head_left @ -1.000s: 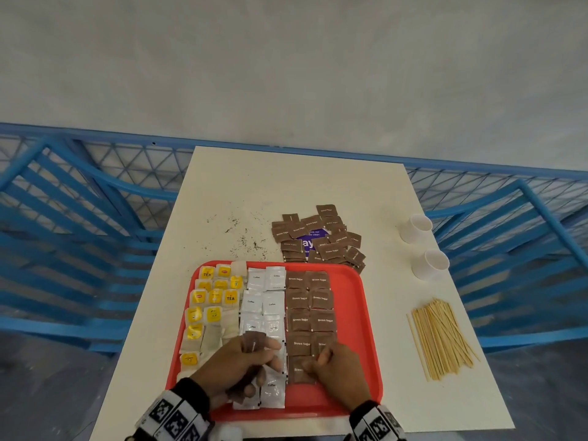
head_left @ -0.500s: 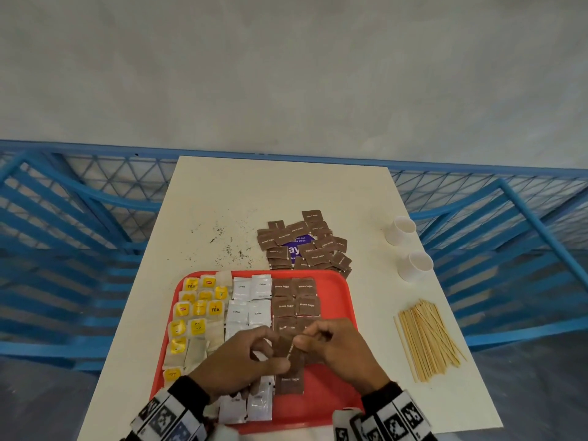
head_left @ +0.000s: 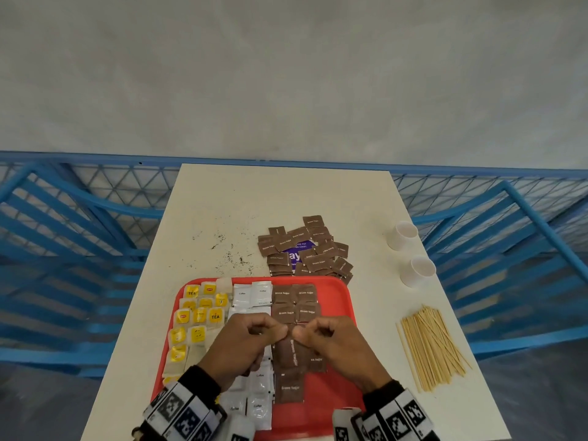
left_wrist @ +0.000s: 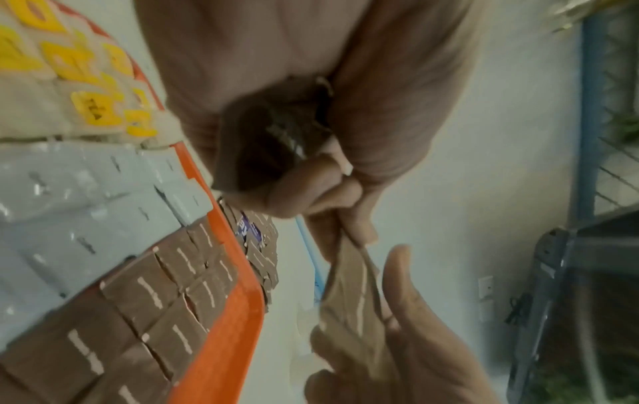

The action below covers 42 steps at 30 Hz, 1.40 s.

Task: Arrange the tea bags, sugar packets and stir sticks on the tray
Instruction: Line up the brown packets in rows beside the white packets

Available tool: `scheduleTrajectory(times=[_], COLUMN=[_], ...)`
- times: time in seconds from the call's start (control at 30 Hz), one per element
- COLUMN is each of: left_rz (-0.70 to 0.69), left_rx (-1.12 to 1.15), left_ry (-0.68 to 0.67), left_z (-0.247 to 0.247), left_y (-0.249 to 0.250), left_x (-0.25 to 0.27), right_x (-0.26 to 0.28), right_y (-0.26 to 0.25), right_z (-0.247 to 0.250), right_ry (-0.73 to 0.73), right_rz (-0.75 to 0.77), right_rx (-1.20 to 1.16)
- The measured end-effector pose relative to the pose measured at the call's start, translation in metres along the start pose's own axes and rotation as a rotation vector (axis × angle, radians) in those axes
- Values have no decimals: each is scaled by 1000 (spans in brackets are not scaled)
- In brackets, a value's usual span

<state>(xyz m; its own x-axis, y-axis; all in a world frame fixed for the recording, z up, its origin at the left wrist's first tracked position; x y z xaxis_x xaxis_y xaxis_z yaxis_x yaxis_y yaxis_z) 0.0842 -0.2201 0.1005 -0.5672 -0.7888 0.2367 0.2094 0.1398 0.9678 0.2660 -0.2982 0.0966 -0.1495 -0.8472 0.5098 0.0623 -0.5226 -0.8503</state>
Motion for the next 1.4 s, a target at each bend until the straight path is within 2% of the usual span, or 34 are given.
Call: scheduleTrajectory(times=[0.13,0.27,0.43,0.53,0.63,0.73,0.8,0.87,0.93,1.07,1.23,1.4], left_rz=[25,18,53,89,108,80,9,-39,-24,-44,-77,-72], left_rx=[20,-25,31,103,82,-51,-285,-510,-675,-953,-1073,-1093], left_ry=[111,22,-93,-68,-70,-79,-93,-165,-248,-404,-461,-459], left_z=[-4,-11,-23,-33,-39,-38,-34,-33,-38,-54,-63,-64], left_y=[-3,0,5,2,-9,-26,-43,-63,-80,-98,-108,-113], left_x=[-5,-5,-6,-6,-5,-4,-4,-3,-2,-1,-4,-3], right_x=[8,13,12,12,14,6,2,1,1,-3,-7,-12], right_y=[5,0,5,16,25,51,78,104,122,138,136,143], right_z=[-1,15,18,12,12,23,31,33,31,22,16,11], right_ry=[-83,14,280,249,256,279,253,208,179,215,318,412], right_rz=[-23,-7,11,-61,-44,-97,-191,-276,-352,-461,-492,-477], right_rx=[88,85,-61,-214,-216,-94,42,130,103,53,77,248])
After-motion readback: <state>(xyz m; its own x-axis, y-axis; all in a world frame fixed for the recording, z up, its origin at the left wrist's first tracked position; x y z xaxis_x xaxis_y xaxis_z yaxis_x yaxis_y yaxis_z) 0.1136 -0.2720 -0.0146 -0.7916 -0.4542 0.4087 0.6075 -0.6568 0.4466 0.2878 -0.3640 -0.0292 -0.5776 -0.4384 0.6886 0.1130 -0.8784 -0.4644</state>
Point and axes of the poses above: each hand's wrist, its own x-axis away from the middle knuckle, its own z-axis out of the back of the hand, y = z × x, the point moved 2 cm from there along -x, towards the middle knuckle, and after that the axes turned 12 degrees about -z, right-handed, at the moved point
